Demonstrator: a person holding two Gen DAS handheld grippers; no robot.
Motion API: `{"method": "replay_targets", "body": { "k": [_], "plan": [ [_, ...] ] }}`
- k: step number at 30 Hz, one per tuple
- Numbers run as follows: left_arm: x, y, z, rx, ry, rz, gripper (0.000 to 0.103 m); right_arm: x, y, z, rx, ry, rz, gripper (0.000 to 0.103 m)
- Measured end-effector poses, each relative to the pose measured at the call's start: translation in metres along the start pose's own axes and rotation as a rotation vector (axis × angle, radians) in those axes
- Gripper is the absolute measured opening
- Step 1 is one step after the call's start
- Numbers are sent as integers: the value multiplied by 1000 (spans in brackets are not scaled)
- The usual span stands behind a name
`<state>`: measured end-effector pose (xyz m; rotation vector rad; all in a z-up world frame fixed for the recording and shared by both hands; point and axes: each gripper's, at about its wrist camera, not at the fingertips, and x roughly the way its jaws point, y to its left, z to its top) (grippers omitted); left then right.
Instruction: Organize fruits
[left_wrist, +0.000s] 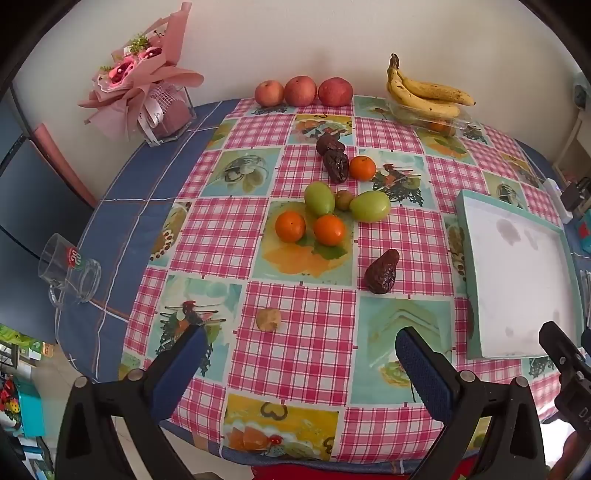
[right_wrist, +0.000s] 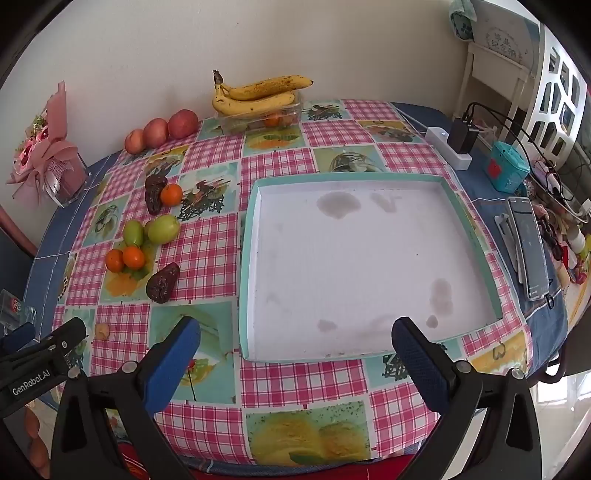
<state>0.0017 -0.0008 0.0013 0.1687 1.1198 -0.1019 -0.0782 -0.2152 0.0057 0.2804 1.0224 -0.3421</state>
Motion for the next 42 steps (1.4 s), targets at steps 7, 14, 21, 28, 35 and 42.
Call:
{"method": "replay_targets", "body": {
  "k": [7, 14, 21, 28, 35, 42],
  "plan": [
    [-3, 2, 1, -1, -4, 2, 103, 5, 5, 3, -1, 10, -1, 103],
    [1, 2, -1, -2, -2, 5, 103, 6, 1, 0, -4, 11, 4, 103],
    [1, 2, -2, -2, -2, 7, 103, 10, 2, -2, -3, 17, 2, 103],
    [2, 3, -2, 1, -2, 11, 103, 12, 2, -2, -2, 20, 2, 103],
    [2, 3, -2, 2, -3, 12, 103, 13, 1, -3, -2, 20, 1, 103],
    [2, 3, -3, 3, -2, 13, 103, 14, 2, -2, -1, 23, 1, 103]
  ]
}}
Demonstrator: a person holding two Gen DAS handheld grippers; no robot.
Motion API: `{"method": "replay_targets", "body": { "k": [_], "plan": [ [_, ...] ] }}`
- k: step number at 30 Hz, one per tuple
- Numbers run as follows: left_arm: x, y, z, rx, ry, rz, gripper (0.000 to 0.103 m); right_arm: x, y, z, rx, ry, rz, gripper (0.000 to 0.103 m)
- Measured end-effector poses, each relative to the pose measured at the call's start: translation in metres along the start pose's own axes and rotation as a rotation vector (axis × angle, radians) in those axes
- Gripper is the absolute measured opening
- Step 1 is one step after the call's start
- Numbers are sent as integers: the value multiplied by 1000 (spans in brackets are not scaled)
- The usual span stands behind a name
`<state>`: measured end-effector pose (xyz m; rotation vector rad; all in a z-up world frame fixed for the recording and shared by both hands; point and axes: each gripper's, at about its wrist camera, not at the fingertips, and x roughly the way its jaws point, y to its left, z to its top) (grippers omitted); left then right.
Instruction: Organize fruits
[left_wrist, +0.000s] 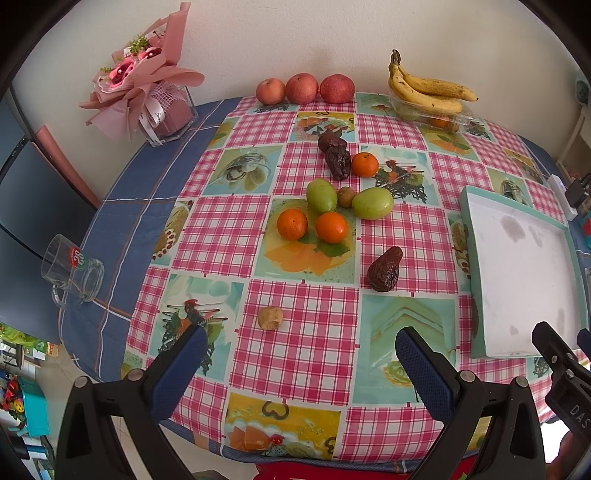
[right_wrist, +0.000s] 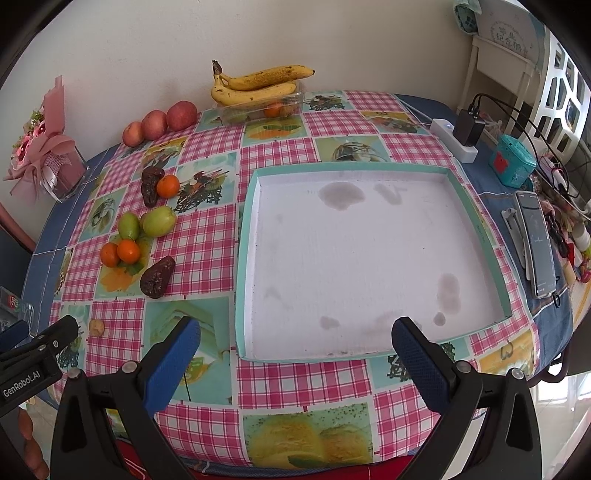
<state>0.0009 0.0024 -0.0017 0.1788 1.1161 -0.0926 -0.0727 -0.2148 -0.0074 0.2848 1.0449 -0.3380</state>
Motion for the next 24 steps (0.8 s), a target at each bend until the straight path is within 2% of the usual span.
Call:
{"method": "replay_targets", "body": {
  "k": [24],
  "plan": [
    [1, 0, -1, 5, 4, 9, 103, 7, 0, -1, 2, 16, 2, 103]
  ]
}}
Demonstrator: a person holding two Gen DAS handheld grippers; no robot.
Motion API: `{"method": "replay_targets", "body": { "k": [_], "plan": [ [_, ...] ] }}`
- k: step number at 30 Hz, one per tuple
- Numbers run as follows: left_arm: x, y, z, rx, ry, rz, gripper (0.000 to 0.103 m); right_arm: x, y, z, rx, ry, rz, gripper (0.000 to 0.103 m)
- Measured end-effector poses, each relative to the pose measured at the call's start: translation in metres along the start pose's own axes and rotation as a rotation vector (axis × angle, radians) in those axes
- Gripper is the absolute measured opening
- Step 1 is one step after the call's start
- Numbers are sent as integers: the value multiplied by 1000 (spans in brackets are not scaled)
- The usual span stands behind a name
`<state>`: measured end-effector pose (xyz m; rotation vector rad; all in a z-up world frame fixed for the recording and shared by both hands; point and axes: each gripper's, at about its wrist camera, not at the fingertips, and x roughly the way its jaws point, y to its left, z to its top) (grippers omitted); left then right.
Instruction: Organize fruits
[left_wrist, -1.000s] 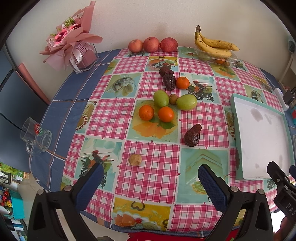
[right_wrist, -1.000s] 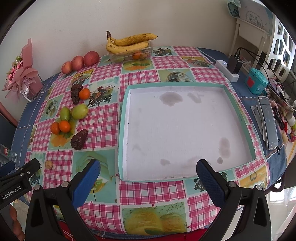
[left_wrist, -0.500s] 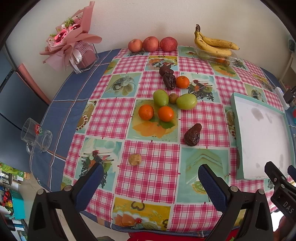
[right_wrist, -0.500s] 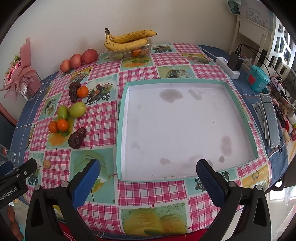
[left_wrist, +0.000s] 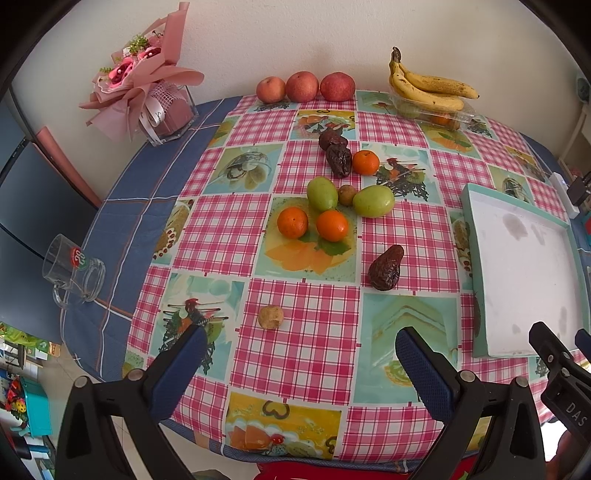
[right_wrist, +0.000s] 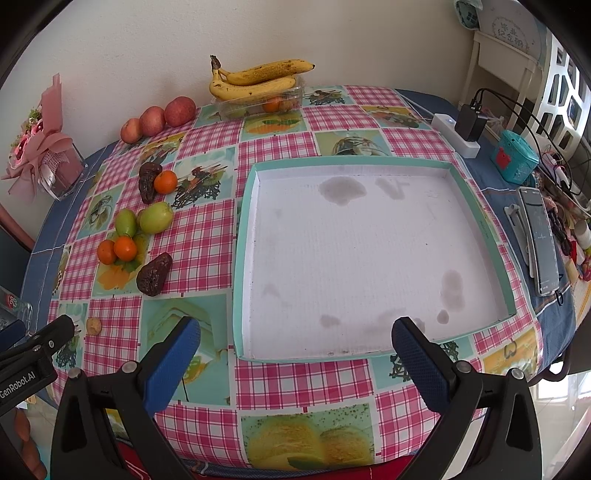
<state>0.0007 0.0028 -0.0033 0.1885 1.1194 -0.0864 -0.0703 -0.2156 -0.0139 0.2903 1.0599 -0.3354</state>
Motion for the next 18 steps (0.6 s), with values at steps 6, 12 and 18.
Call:
{"method": "replay_targets", "body": {
  "k": [6, 12, 18],
  "plan": [
    [0, 0, 0, 0, 1, 1, 103, 0, 0, 0, 0, 1, 0, 103],
    [2, 0, -1, -1, 6, 4, 103, 1, 1, 0, -1, 1, -1, 103],
    [3, -2, 1, -3, 14, 8, 103, 3, 2, -2, -6, 5, -4, 103]
  ]
}}
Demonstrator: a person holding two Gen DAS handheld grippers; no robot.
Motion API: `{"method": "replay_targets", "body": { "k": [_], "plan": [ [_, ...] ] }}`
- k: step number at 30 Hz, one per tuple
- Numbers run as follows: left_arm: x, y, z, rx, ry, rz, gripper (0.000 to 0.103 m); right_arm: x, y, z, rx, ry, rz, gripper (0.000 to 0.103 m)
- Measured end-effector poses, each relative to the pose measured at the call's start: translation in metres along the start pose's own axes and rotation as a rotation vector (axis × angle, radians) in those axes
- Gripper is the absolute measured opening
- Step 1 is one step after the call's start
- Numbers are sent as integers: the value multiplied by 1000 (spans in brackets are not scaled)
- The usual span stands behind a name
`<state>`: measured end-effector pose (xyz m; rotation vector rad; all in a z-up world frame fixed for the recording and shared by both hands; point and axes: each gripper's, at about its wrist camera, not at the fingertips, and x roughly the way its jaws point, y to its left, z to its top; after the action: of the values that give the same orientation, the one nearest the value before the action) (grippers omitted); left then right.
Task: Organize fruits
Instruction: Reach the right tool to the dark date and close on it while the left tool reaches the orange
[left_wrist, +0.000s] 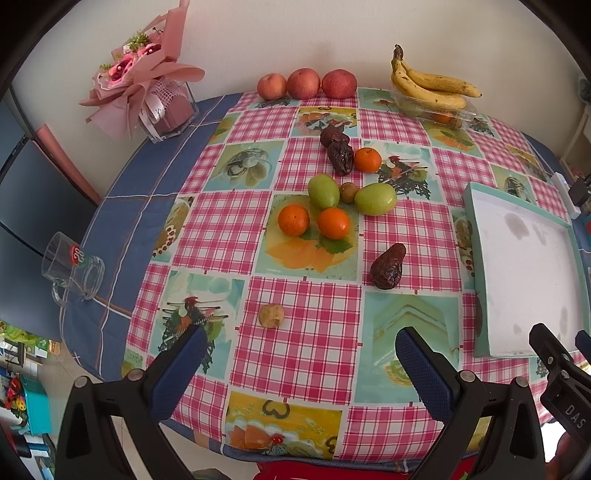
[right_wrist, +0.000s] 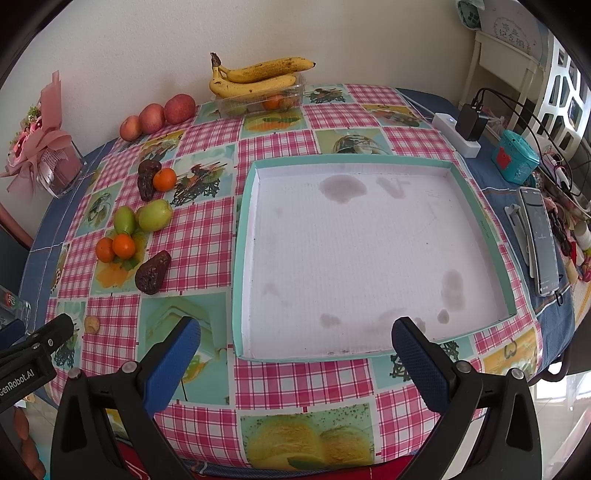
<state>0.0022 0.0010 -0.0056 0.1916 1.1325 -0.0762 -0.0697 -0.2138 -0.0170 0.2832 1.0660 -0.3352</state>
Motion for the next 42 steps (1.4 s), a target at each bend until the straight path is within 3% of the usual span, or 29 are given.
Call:
{"method": "replay_targets", "body": {
  "k": [9, 21, 28, 31, 36, 42],
  "plan": [
    [11, 4, 10, -15, 27, 8, 103, 5, 7, 7, -27, 4, 17, 103],
    [31, 33, 63, -133, 25, 6, 103, 21, 43, 50, -82, -18, 76, 103],
    [46, 44, 94, -189, 34, -85, 103, 27, 67, 81, -81, 1, 141, 103],
    [46, 50, 106, -208, 0, -104, 103, 27, 76, 91, -86, -28, 140, 103],
    [45, 69, 125, -272, -83, -197, 103, 29, 87, 107, -100, -59, 138, 103],
    [48, 86, 126, -307, -151, -157, 103, 32, 100, 117, -118, -60, 165, 103]
  ]
}}
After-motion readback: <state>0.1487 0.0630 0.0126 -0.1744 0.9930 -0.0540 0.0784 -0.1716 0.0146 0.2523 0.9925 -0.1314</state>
